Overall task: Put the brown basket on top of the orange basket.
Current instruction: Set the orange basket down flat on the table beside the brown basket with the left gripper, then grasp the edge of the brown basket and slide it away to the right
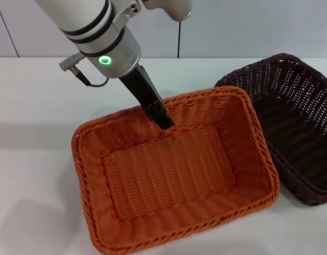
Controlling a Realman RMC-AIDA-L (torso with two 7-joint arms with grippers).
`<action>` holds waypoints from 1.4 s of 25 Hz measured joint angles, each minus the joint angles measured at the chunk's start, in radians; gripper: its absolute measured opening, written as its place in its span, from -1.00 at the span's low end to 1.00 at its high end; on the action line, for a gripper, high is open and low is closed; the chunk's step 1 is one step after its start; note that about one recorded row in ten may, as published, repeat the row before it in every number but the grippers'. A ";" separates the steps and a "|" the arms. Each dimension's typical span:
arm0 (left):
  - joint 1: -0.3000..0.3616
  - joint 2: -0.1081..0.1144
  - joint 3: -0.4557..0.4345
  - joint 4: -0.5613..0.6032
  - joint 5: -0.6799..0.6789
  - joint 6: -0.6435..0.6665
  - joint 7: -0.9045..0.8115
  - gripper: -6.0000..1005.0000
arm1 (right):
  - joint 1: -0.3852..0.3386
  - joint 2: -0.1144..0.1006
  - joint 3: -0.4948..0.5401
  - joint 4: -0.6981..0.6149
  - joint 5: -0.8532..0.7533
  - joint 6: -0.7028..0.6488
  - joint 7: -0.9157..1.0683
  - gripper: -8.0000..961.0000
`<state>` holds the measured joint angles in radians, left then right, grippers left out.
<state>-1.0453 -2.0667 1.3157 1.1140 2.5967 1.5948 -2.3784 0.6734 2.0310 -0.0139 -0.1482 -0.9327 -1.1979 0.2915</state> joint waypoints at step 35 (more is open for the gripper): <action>0.648 0.002 -0.133 -0.222 -1.707 -0.529 1.352 0.67 | 0.078 -0.005 -0.122 -0.073 -0.011 0.160 0.073 0.32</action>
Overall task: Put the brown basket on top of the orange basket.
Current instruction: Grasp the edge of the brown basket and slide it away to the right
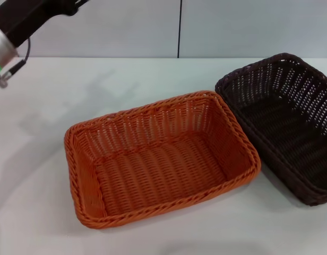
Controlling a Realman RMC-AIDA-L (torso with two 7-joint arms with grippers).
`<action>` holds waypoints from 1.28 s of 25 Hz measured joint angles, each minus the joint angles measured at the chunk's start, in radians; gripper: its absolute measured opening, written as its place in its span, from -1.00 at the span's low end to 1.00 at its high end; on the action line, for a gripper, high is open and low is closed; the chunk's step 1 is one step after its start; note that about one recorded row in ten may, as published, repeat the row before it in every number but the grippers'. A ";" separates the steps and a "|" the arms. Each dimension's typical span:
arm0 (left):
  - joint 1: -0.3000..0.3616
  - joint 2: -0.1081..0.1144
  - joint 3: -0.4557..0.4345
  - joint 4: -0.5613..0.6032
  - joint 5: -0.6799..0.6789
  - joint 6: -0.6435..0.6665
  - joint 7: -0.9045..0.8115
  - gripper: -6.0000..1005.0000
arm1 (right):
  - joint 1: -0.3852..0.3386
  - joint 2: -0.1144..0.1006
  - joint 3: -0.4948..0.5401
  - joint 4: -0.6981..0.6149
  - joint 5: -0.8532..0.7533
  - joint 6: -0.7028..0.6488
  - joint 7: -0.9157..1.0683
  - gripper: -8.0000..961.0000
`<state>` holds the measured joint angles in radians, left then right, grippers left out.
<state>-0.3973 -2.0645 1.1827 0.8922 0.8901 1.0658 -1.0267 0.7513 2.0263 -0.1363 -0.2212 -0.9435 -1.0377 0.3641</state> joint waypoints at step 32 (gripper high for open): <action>-0.018 -0.002 -0.014 -0.360 -0.361 0.205 0.403 0.66 | -0.088 -0.074 -0.495 -0.267 -0.046 0.223 0.588 0.32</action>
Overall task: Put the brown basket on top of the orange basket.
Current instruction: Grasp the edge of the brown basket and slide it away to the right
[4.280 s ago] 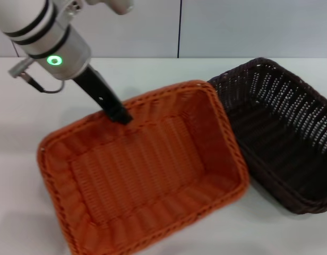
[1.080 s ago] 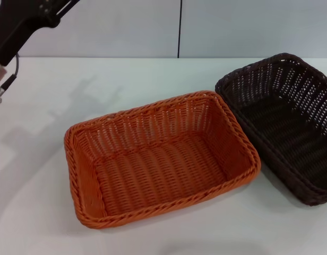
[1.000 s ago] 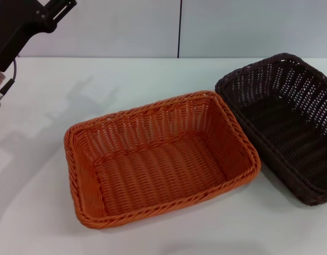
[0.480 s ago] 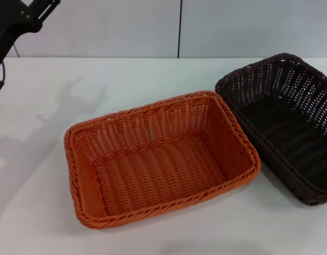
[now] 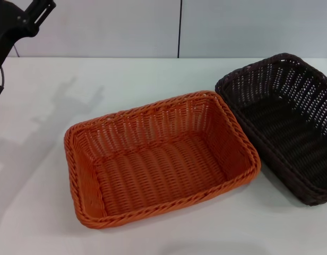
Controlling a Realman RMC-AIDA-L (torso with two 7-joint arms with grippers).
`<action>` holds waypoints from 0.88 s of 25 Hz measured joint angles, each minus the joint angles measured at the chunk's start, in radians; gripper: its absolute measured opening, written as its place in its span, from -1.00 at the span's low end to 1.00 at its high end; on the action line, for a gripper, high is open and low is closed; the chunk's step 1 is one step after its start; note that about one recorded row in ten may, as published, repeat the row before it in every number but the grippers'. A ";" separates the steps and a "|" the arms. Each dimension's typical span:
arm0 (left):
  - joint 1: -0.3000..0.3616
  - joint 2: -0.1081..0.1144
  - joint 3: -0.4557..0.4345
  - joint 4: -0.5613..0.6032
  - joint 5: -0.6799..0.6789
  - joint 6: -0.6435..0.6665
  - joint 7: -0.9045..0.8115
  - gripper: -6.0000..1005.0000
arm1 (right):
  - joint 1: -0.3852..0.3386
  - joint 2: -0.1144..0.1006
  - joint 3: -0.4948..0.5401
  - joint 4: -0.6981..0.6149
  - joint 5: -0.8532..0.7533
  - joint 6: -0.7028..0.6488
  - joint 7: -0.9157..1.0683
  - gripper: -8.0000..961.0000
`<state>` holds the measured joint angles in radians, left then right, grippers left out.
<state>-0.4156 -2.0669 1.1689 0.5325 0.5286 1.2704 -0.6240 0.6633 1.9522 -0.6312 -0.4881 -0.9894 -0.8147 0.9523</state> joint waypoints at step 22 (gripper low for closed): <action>-0.025 -0.001 0.005 -0.102 -0.036 0.039 0.012 0.66 | 0.051 -0.100 0.115 -0.442 -1.333 -0.558 0.873 0.33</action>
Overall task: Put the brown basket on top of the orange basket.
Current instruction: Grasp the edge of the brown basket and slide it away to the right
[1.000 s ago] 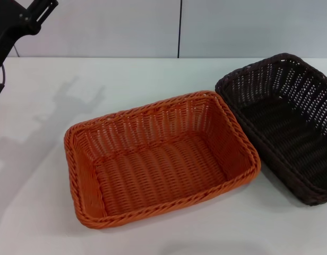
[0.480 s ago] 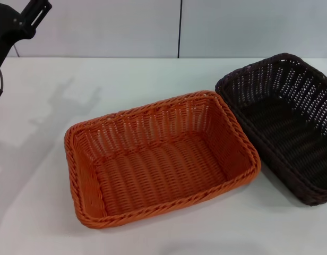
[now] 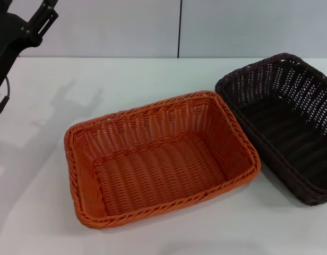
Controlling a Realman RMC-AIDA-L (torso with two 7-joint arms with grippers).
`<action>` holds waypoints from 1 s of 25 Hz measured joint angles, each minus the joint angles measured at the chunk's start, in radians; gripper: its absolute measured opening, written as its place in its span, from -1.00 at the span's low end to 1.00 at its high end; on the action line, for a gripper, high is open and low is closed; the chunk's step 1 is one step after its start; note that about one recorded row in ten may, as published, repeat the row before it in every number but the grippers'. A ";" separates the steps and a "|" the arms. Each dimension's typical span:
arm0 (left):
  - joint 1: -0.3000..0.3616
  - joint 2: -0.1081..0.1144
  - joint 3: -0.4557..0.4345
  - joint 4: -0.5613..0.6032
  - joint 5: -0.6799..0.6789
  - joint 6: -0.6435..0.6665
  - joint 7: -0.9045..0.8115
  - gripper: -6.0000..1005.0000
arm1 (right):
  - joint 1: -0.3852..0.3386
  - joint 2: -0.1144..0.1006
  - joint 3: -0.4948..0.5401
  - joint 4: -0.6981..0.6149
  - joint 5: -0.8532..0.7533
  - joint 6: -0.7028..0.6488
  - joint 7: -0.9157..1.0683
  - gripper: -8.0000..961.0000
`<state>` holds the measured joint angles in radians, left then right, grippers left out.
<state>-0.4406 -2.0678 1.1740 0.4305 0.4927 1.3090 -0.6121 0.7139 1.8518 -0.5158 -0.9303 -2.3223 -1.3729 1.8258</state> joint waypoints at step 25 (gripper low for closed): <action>-0.053 -0.007 0.005 -0.077 -0.018 -0.003 -0.001 0.66 | 0.009 0.038 -0.211 -0.045 -0.353 -0.346 -0.268 0.33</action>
<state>-0.4937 -2.0749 1.1794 0.3532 0.4744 1.3063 -0.6130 0.7225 1.8901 -0.7263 -0.9750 -2.6749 -1.7185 1.5578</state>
